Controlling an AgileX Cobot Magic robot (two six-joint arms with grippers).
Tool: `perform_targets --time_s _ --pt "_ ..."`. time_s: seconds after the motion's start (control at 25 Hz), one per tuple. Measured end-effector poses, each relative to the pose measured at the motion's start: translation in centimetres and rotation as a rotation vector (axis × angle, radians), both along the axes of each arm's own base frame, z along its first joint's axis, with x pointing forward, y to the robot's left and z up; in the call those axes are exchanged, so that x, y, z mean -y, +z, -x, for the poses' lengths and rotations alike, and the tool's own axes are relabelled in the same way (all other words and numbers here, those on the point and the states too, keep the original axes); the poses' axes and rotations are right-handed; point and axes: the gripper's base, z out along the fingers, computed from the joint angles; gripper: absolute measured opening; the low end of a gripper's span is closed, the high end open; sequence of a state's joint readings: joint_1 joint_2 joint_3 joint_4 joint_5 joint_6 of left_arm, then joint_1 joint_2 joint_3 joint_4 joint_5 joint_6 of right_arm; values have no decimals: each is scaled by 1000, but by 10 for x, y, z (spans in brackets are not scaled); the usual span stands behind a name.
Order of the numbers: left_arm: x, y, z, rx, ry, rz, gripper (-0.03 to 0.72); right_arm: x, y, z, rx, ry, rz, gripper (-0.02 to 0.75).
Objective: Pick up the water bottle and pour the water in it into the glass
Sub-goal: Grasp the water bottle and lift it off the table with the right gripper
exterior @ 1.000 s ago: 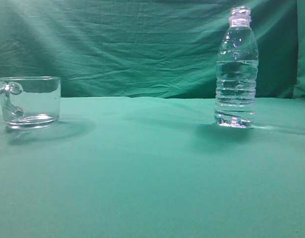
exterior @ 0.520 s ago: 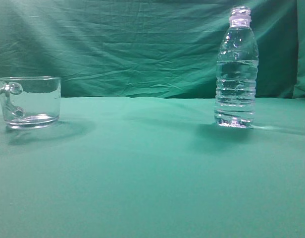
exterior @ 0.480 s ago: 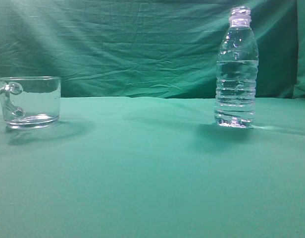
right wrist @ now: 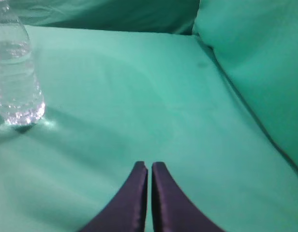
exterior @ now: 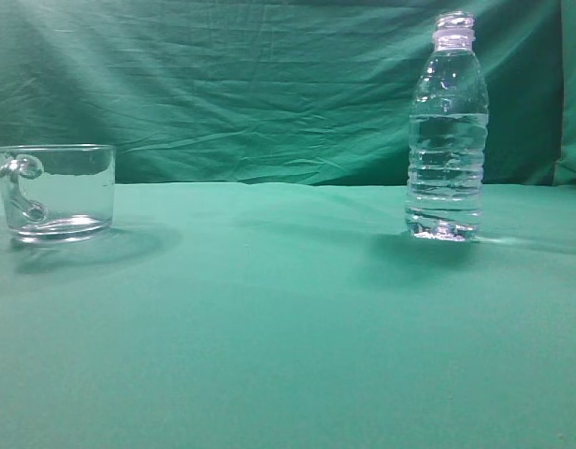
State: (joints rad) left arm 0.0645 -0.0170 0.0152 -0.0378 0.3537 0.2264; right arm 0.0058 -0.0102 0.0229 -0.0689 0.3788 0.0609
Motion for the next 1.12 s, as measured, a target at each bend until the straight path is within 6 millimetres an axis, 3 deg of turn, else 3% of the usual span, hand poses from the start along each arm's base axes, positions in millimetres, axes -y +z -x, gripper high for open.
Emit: perform_targets --time_s 0.4,0.6,0.72,0.84,1.12 --pt "0 0 0 0 0 0 0 -2 47 -2 530 20 -170 0" --pt "0 0 0 0 0 0 0 -2 55 -4 463 11 -209 0" --pt "0 0 0 0 0 0 0 -3 82 -17 384 3 -232 0" --pt "0 0 0 0 0 0 0 -5 93 -33 300 18 -262 0" --pt "0 0 0 0 0 0 0 -25 85 -65 117 145 -286 0"
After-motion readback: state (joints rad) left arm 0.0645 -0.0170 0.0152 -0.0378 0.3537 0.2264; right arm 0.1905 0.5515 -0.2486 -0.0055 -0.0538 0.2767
